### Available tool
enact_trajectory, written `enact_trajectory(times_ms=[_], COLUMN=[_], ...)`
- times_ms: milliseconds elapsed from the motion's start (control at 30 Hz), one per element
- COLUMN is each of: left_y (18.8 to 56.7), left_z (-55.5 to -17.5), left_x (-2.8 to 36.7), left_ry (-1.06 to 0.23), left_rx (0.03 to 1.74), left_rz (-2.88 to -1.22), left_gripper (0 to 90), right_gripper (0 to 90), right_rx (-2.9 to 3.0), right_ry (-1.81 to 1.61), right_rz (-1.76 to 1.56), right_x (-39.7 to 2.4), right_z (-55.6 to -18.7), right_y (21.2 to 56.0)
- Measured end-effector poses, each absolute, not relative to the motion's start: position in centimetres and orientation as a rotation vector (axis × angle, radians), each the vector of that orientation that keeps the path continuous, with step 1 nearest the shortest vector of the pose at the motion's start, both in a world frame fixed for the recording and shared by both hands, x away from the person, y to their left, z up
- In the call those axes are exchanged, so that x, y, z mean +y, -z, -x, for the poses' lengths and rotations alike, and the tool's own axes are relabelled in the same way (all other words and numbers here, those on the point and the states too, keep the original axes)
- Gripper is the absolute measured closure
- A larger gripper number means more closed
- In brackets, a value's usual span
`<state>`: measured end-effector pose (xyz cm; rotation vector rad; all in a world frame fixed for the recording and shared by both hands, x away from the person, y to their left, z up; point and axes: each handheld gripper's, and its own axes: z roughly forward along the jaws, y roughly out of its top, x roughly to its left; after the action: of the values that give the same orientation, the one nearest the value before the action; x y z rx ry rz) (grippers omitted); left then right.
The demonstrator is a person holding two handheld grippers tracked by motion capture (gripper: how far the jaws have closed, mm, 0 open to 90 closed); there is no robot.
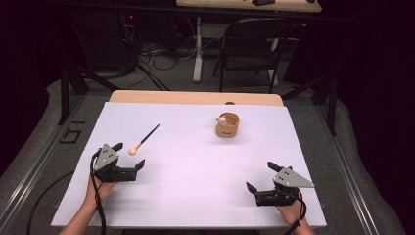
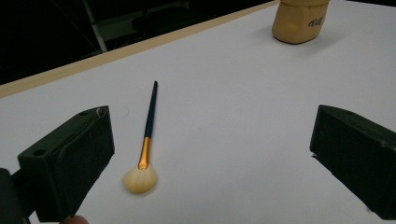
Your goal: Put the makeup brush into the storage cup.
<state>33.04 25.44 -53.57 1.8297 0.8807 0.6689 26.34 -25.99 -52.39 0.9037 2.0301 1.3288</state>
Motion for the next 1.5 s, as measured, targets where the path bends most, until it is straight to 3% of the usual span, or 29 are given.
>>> enact_trajectory(times_ms=[1500], left_y=[52.3], left_z=[-39.6], left_x=[24.8], left_ry=[-0.554], left_rx=[1.029], left_rz=[-1.978], left_gripper=[0.2], right_gripper=[0.0], right_rx=[2.034], right_ry=[-1.343], right_rz=[-0.903], right_x=[-26.1], right_z=[-26.3], right_y=[52.3])
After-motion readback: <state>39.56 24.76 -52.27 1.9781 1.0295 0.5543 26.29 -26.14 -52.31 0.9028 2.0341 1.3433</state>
